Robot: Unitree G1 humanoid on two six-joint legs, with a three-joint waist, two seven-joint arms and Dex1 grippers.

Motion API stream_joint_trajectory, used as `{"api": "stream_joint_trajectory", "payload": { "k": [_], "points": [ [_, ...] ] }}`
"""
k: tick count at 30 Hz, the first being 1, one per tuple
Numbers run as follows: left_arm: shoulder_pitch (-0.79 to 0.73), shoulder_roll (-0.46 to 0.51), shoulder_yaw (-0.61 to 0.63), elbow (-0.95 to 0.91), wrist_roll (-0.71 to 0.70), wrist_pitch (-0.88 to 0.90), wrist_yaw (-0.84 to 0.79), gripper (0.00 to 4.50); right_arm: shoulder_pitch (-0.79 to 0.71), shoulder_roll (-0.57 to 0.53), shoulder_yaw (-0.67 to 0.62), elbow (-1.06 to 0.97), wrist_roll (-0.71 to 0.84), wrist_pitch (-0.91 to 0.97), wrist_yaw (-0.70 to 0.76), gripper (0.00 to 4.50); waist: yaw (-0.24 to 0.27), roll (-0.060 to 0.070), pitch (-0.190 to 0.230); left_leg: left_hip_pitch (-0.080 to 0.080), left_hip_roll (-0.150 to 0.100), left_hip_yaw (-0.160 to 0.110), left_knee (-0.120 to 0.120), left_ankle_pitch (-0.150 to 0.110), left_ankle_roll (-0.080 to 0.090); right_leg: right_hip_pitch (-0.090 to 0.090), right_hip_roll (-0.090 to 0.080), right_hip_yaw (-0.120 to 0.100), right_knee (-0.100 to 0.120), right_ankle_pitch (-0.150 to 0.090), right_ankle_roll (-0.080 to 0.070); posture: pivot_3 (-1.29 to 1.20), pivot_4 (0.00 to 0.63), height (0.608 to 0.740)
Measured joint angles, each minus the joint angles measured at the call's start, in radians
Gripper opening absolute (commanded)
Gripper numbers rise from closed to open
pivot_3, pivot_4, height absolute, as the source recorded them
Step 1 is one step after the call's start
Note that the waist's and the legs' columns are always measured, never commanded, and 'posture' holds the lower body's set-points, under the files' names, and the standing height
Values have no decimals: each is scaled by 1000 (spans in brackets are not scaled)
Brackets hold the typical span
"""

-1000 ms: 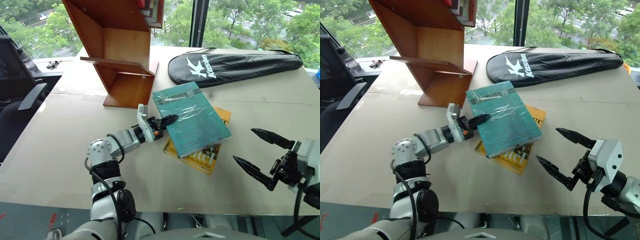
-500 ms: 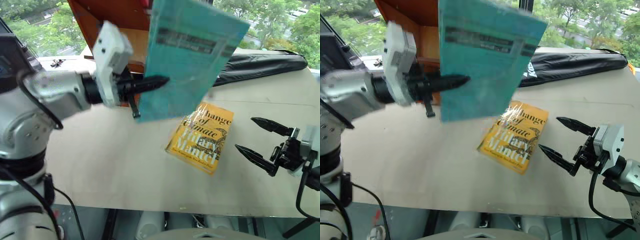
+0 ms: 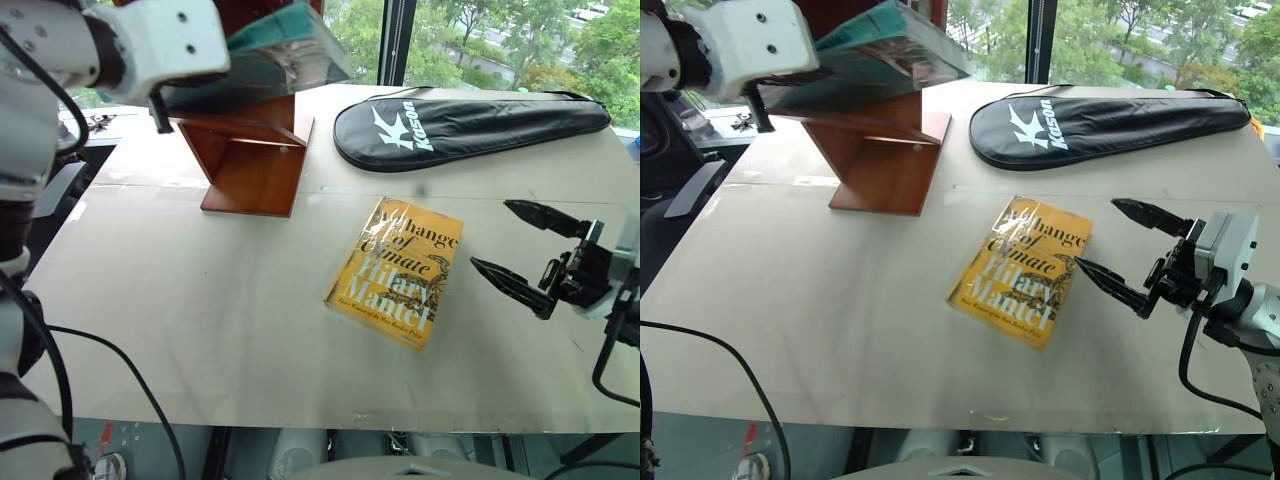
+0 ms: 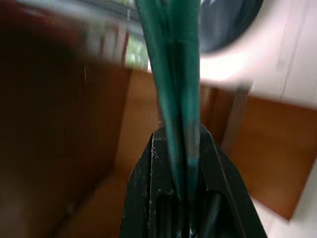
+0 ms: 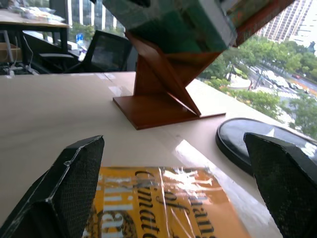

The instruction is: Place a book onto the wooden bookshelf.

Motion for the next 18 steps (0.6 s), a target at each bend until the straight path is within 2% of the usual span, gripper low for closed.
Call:
{"api": "stream_joint_trajectory", "payload": {
  "k": [5,9,14,17,18],
  "points": [
    [-4,-67,-35,28,107,-29,-48,17,-58,-30,-74,36,117,12,16,4500,-1,0,0,1,1,2,-1,0,0,0,1,1,0,0,0,0,150,740],
    [3,-69,-60,22,172,-66,-124,17,-57,-39,-107,84,166,21,57,4500,-3,0,0,2,1,3,-1,0,0,0,2,5,0,0,0,0,150,740],
    [23,-85,-86,52,266,-189,-121,17,-76,-36,-109,126,209,29,75,4500,-7,0,0,3,1,4,-1,0,0,-1,2,7,1,0,0,0,150,740],
    [32,-93,-79,52,290,-199,-124,17,-77,-32,-107,132,210,29,76,4500,-10,0,0,3,2,4,-1,0,0,-1,2,7,2,0,0,0,150,740],
    [35,-94,-75,50,291,-191,-128,406,-77,-29,-106,135,210,30,77,4500,-12,0,0,3,2,4,-1,0,0,-1,2,7,2,0,0,0,150,740]
  ]
}}
